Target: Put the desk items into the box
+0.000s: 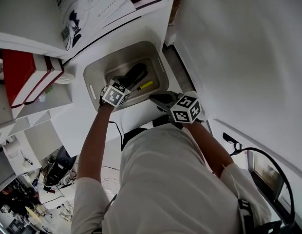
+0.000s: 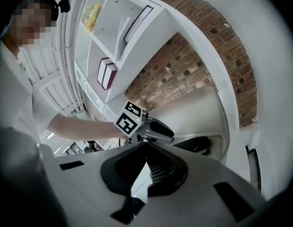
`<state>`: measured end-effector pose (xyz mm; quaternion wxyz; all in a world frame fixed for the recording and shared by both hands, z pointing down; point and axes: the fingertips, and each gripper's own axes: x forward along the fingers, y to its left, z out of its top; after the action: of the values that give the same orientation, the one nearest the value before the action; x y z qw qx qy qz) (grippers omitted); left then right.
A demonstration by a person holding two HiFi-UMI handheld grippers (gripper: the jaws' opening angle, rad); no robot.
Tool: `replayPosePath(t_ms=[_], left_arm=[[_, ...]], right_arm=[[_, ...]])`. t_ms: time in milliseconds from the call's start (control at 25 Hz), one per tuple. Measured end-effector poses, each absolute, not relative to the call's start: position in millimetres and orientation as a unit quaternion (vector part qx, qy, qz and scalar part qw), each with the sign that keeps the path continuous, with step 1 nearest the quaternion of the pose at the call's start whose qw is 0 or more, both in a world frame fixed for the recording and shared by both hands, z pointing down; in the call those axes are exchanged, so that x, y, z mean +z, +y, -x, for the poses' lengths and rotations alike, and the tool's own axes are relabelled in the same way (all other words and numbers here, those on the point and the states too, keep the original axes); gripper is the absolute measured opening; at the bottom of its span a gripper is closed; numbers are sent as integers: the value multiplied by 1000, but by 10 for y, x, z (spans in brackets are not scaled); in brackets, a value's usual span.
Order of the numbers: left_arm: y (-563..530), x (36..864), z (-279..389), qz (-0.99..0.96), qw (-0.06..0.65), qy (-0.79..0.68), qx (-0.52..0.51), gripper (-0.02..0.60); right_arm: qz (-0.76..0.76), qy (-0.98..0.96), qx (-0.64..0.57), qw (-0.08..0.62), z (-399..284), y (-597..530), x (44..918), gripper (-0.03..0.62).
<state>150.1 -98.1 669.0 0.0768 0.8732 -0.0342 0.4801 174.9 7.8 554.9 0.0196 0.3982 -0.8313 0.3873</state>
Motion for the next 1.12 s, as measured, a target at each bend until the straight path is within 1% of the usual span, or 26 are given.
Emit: replayPosePath(t_ms=[280,480,600,640,800,1120], left_arm=[[-972,6281,-1384,-890,56,-79,445,55],[-915,5946,-1270,-900,49,-116,418,46],[-888,5773,-1203,-906,47,-145,394,14],[-878,5716,-1177,-908,48,-154,386,5],[-851,5478,-1031,-913,61,-196,353,5],[-768,5223,-484,-915,115,-254,291,5]], right_arm=[[-385,-839,384,21,-1646,75,5504,0],[-378,-847,374,26,-1577,66,5471,0],[-372,-852,367,30,-1519,45,5441,0],[-369,-854,365,31,-1498,39,5428,0],[-359,-860,359,39,-1408,23,5383,0],[-375,-858,347,50,-1164,-65,5297,0]])
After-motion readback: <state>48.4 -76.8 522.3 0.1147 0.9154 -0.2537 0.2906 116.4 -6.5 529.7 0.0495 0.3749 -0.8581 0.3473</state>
